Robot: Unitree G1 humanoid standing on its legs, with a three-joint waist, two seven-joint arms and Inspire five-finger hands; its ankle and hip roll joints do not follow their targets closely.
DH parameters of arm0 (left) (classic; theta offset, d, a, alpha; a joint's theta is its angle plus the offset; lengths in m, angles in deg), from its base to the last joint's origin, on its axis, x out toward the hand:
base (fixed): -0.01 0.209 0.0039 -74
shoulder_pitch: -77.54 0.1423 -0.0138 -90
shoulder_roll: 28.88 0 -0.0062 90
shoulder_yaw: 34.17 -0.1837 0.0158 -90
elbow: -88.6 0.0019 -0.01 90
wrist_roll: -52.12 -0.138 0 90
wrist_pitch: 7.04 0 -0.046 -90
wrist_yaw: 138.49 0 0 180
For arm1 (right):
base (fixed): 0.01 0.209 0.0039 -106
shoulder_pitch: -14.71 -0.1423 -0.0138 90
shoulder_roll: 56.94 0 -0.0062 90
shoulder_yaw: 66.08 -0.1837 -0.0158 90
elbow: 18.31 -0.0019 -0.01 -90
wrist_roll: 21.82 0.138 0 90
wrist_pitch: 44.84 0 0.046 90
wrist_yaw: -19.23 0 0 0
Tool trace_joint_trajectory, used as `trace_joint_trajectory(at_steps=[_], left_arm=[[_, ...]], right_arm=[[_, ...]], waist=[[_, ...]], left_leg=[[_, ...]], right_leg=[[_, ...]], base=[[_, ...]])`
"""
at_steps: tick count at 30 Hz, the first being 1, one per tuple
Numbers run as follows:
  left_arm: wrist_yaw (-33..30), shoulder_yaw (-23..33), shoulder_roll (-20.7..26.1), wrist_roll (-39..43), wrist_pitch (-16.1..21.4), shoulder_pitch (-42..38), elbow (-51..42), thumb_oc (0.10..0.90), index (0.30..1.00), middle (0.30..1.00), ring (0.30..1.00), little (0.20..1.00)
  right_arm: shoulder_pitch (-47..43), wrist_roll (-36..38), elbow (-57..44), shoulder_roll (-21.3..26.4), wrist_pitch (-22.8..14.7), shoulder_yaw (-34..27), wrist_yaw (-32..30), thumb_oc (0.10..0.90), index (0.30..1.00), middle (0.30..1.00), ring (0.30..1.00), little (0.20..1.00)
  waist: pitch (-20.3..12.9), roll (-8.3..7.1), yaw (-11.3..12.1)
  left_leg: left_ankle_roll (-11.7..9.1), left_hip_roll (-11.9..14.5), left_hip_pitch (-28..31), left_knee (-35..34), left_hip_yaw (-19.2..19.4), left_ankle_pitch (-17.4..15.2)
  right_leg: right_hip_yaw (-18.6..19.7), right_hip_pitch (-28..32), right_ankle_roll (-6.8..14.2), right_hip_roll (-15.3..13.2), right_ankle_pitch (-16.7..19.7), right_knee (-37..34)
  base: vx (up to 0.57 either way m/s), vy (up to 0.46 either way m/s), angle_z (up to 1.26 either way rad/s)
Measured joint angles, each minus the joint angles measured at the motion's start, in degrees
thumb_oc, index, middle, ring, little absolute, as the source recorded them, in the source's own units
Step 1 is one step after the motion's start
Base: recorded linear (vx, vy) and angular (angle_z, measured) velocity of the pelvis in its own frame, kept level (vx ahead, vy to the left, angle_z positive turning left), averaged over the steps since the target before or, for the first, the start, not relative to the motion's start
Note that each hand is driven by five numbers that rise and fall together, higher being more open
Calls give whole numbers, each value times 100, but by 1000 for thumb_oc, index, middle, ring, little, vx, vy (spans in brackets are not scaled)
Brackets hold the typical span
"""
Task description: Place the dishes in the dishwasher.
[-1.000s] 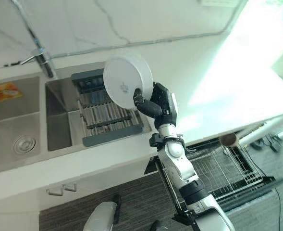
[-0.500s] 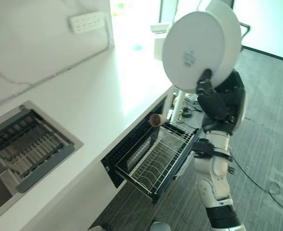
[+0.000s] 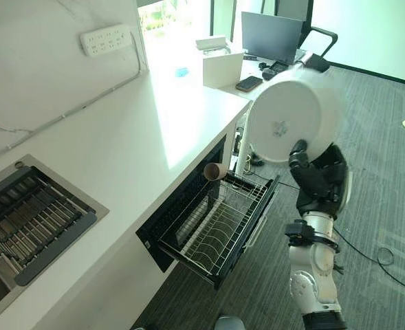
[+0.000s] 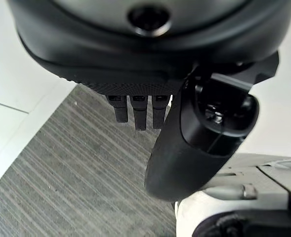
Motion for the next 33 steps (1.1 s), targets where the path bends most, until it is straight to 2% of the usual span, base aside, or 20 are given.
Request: trace_joint_trajectory(at_steps=[4,5,8,13,16,18,22,24,26,30,33], left_arm=[[133,-58,-6,-9,-11,34,-76,800,900,900,900,900],[204,-134,-56,-22,-12,12,-132,800,900,900,900,900],[239,-163,-125,13,-17,-1,-155,800,900,900,900,900],[238,-112,-128,16,-107,-24,-313,800,900,900,900,900],[239,-109,-135,15,-130,-75,-356,800,900,900,900,900],[234,-107,-135,4,-125,-72,-353,800,900,900,900,900],[221,-108,-114,5,-115,-111,-352,800,900,900,900,900],[207,-107,-79,4,-116,-160,-340,800,900,900,900,900],[221,-110,-56,3,-121,-258,-345,800,900,900,900,900],[249,-133,-25,7,-121,-414,-478,800,900,900,900,900],[255,-122,-25,10,-123,-521,-523,800,900,900,900,900]], right_arm=[[93,-7,507,-13,239,424,54,400,300,300,300,300],[186,-15,509,-13,296,481,67,400,300,300,300,300],[181,-255,728,-13,384,556,62,400,300,300,300,300],[165,-455,1069,-41,425,595,-40,400,300,300,300,300],[151,-470,1657,-128,665,603,-57,400,300,300,300,300],[151,-497,1858,-187,900,646,-5,400,300,300,300,300],[7,-1106,1891,-160,1167,719,30,400,300,300,300,300],[-283,-1443,2107,6,1280,905,28,400,300,300,300,300],[-517,-1725,2296,176,1468,971,62,400,300,300,300,300],[-1129,-2226,2534,453,1789,1215,214,400,300,300,300,300],[-1364,-2413,2544,454,1911,1313,278,400,300,300,300,300]], waist=[[28,48,68],[41,112,104],[77,150,179],[339,166,170],[476,186,178],[498,186,154],[582,132,179],[633,83,192],[653,76,299],[937,106,493],[1057,152,664]], left_leg=[[20,-26,-47,-4,-35,1],[42,-71,-98,-9,-104,3],[72,-106,-98,-105,-123,38],[52,-132,-95,-146,-139,74],[55,-178,-100,-190,-178,115],[56,-189,-102,-189,-255,114],[57,-185,-104,-178,-266,115],[63,-177,-130,-170,-289,117],[76,-175,-207,-157,-354,126],[109,-187,-353,-130,-444,174],[89,-205,-423,-99,-513,198]], right_leg=[[-68,-8,9,-46,8,-17],[-123,-9,21,-76,8,-33],[-158,1,47,-103,30,-83],[-179,11,53,-121,34,-102],[-227,29,52,-131,37,-124],[-302,96,53,-143,36,-165],[-310,109,52,-146,36,-168],[-322,102,49,-146,40,-165],[-377,70,44,-156,52,-168],[-458,-7,32,-160,100,-165],[-522,-7,35,-169,114,-178]], base=[[-20,13,8],[5,48,18],[6,34,10],[-1,2,1],[10,23,8],[15,24,14],[5,-5,3],[0,-42,6],[-16,-38,13],[-19,-25,12],[8,-8,10]])
